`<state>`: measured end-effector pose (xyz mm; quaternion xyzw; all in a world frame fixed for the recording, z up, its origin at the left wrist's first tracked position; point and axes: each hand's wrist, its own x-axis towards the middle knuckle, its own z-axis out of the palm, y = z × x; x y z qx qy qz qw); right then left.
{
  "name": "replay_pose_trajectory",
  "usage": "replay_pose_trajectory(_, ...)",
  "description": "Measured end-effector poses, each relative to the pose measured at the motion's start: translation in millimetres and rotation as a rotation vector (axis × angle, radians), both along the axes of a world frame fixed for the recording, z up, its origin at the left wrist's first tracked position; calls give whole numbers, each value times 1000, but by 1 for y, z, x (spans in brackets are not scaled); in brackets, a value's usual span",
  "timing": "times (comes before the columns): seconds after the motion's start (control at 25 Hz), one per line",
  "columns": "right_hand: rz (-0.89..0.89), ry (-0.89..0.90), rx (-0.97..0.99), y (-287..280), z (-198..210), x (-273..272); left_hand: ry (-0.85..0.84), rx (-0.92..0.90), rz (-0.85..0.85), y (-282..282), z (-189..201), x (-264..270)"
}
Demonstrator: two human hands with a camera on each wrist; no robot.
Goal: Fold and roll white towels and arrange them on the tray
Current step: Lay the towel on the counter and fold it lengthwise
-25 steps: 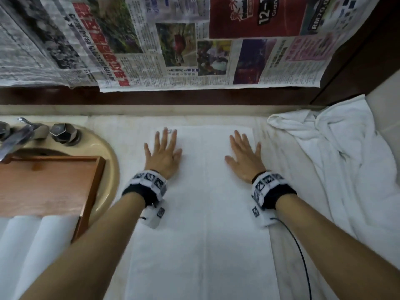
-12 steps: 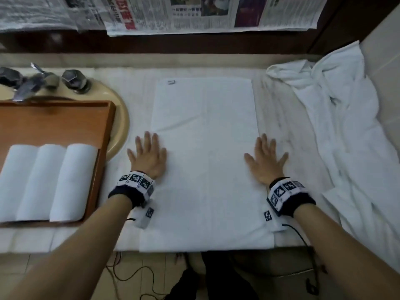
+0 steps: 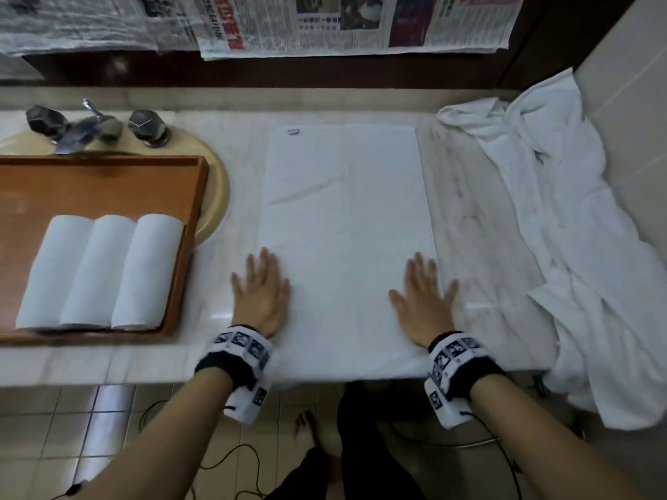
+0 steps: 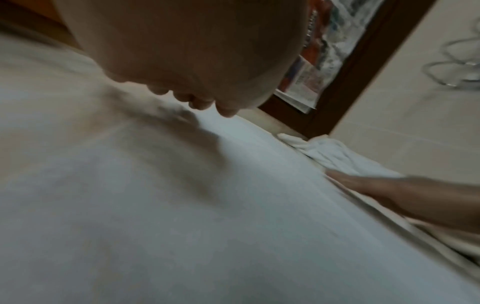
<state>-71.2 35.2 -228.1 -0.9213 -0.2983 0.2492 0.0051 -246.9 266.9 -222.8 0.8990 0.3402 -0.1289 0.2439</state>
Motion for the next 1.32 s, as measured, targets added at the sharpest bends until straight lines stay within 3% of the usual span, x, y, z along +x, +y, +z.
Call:
replay_pose_trajectory(0.16, 364, 15, 131, 23, -4, -79, -97, -2, -265, -81, -9, 17)
replay_pose_trajectory(0.32, 228, -148, 113, -20, -17, -51, -109, 199, -179, -55, -27, -11)
replay_pose_trajectory(0.44, -45, -186, 37, -46, -17, -24, -59, 175, 12, -29, -27, -28)
replay_pose_trajectory(0.52, -143, -156, -6, -33, -11, -22, -19, 151, 91, -28, -21, -18)
replay_pose_trajectory(0.72, 156, -20, 105, 45, 1, -25, -28, 22, -13, -31, -8, 44)
replay_pose_trajectory(0.92, 206, 10, 102, 107, 4, 19, -27, 10, -44, -1, -6, 99)
replay_pose_trajectory(1.32, 220, 9, 60, 181, -1, 168, -7, 14, 31, 96, -2, 193)
